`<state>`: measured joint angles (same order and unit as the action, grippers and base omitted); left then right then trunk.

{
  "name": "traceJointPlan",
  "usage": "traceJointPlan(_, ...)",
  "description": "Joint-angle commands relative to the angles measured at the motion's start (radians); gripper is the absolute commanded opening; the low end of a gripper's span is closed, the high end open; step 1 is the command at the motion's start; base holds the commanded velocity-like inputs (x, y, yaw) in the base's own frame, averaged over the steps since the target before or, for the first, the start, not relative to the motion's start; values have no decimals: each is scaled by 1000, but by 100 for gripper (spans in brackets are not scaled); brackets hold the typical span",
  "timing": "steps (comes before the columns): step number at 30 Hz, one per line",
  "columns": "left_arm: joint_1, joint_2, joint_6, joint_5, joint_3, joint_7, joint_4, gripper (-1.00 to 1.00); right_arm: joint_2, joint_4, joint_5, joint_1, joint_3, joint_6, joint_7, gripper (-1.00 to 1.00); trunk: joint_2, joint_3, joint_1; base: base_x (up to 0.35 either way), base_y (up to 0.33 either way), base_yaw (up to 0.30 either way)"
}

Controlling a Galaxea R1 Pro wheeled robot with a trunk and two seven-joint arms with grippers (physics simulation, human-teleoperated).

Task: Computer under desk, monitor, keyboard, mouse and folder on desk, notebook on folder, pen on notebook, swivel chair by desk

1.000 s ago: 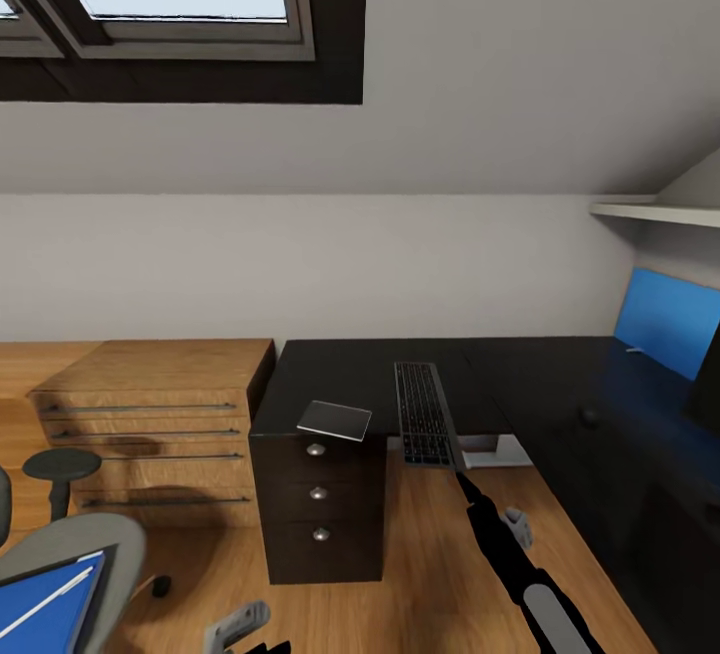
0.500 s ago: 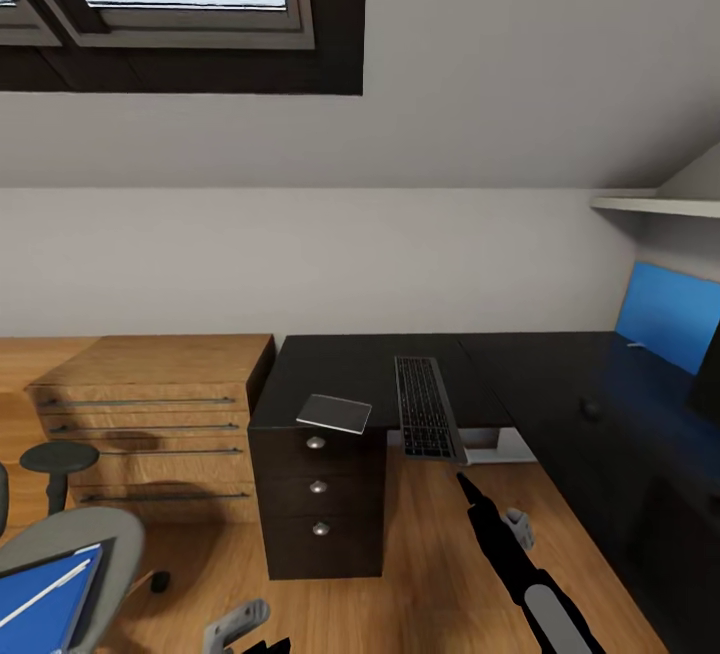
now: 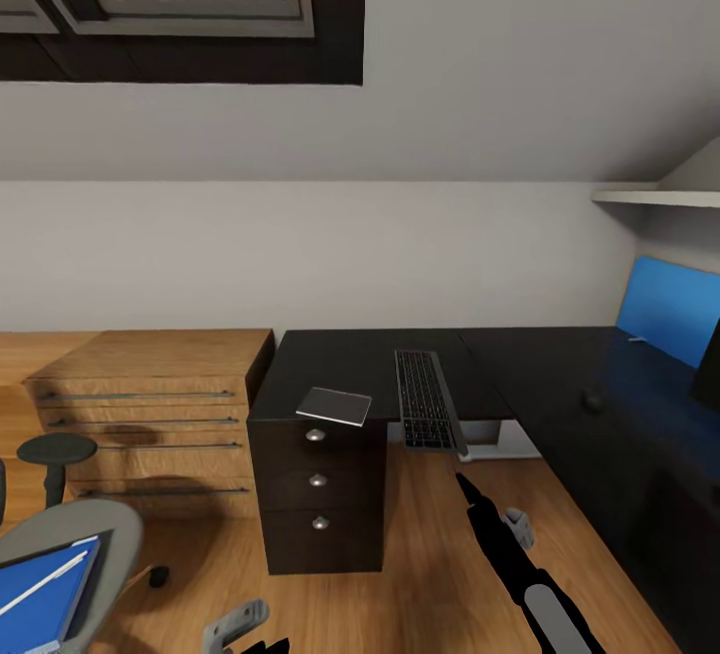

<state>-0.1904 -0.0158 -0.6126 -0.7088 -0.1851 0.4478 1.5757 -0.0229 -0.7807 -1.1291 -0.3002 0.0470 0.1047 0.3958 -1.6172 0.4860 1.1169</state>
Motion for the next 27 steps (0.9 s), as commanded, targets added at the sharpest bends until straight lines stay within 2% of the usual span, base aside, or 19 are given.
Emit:
traceJointPlan(1,0,0,-1,-10,1,9,1,100,0,0,-11,0,3,9,4,100,-8,4,4,0,0,0)
traceJointPlan(7,0,-1,-1,-9,-1,9,1,100,1,1,-11,0,2,7,5,100,-50,23,27,0,0,0)
traceJointPlan(17,0,1,-1,-10,-4,1,1,100,0,0,-11,0,2,6,6,100,-50,23,27,1,0,0)
traceJointPlan(27,0,8,1,-9,-4,0,1,100,1,0,-11,0,2,6,6,100,-50,23,27,151,0,0)
